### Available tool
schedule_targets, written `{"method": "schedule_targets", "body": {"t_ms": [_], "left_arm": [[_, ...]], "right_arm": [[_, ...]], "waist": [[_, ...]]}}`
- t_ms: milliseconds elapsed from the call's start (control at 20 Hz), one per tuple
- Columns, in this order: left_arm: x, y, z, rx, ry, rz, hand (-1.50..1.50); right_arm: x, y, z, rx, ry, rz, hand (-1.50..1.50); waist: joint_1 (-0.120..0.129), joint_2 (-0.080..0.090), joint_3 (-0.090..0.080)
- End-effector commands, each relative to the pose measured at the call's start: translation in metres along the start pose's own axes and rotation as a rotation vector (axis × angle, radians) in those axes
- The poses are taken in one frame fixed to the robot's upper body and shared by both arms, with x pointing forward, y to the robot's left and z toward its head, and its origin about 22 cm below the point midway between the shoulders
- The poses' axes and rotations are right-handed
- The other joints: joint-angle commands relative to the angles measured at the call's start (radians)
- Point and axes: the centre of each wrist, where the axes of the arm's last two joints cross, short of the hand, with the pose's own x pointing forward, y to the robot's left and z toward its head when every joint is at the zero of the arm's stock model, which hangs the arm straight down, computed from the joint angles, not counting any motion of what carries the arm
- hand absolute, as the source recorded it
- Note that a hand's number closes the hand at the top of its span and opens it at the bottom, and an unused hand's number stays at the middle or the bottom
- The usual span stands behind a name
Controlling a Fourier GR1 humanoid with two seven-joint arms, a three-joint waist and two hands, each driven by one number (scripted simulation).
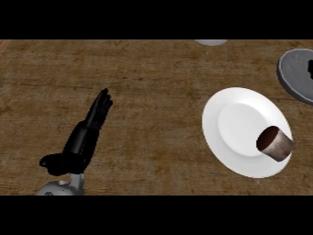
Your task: Pick the squash from the plate and place it in the pan
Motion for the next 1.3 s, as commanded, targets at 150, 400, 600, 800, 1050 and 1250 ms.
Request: {"method": "schedule_targets", "body": {"t_ms": [150,400,600,800,1050,1250], "left_arm": [[0.010,-0.005,-0.012,-0.040,-0.037,0.001,0.00],[0.000,-0.010,-0.009,-0.034,-0.013,0.008,0.00],[-0.006,-0.007,-0.004,-0.036,-0.012,0.014,0.00],[-0.009,-0.006,-0.001,-0.015,0.013,0.032,0.00],[0.003,0.008,-0.004,-0.003,-0.014,0.013,0.00],[0.000,0.001,-0.004,0.000,-0.013,0.012,0.00]], "right_arm": [[-0.022,-0.005,0.008,0.319,0.178,0.156,-1.50],[-0.006,0.017,0.005,0.537,0.189,0.009,-1.50],[-0.007,0.018,0.006,0.504,0.161,-0.071,-1.50],[0.003,0.027,0.003,0.338,0.124,-0.269,-1.50],[-0.017,-0.002,0.002,0.261,0.164,-0.402,-1.50],[-0.036,-0.048,-0.005,0.283,0.177,-0.523,-1.50]], "waist": [[0.041,0.019,-0.002],[0.043,0.018,0.002],[0.032,0.016,0.002],[0.025,0.015,0.004],[0.017,0.011,0.004],[-0.004,0.005,0.003]]}}
